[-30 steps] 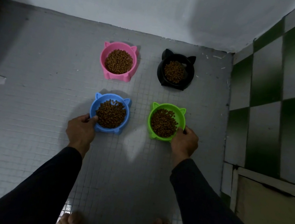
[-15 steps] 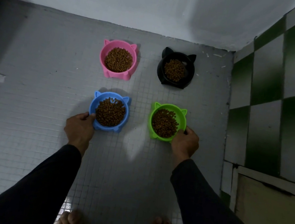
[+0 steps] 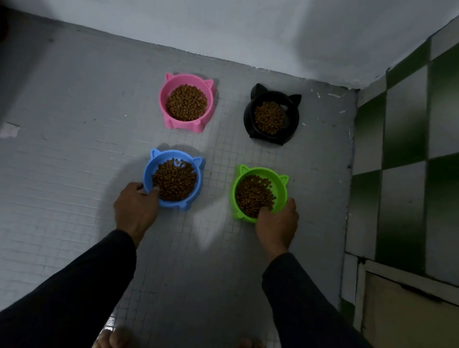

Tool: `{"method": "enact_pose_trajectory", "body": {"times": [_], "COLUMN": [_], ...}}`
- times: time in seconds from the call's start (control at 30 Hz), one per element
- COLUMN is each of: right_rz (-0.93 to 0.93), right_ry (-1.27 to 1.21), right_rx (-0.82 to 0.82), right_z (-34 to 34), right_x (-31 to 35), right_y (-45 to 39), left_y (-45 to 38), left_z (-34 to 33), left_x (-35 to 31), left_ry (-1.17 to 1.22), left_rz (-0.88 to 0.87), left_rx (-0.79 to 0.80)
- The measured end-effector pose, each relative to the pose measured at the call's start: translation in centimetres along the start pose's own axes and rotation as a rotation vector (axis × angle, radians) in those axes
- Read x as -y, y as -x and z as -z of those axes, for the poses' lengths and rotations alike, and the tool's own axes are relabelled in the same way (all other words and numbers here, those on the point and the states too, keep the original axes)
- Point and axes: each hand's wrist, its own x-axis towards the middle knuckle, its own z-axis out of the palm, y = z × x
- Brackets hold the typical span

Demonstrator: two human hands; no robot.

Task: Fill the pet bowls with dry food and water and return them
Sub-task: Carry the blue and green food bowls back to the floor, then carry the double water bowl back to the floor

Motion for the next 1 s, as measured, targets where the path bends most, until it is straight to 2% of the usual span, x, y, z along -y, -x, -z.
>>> {"method": "enact_pose_trajectory", "body": {"times": [0.27,0.5,0.63,0.8,1.0], "right_rz": [0.002,0.161,0.34,0.493,0.615], "right_ry": [0.091,0.334,0.524,0.67,0.716], "right_rx": [0.179,0.362,0.36,0.315,0.23], "right_z": [4.0,12.2,17.7,25.4,35.6], "right_x": [1.4,5.7,9.8,16.1,23.9], "right_y": [3.9,11.0,15.3,22.3,31.5], "left_y": [3.4,10.6,15.1,20.8,28.3], "left_z": [4.7,13.1,19.0,28.0,39.9], "left_x": [-3.6,-9.3,-13.7,-19.1,-26.4], "left_ry": [-0.28,-0.544,-0.653,-0.727,-0.757], "left_rz": [-0.086,-0.347,-0.533,-0.734,-0.827], "left_rx": [0.163,0.33,0.359,0.308,0.235]}}
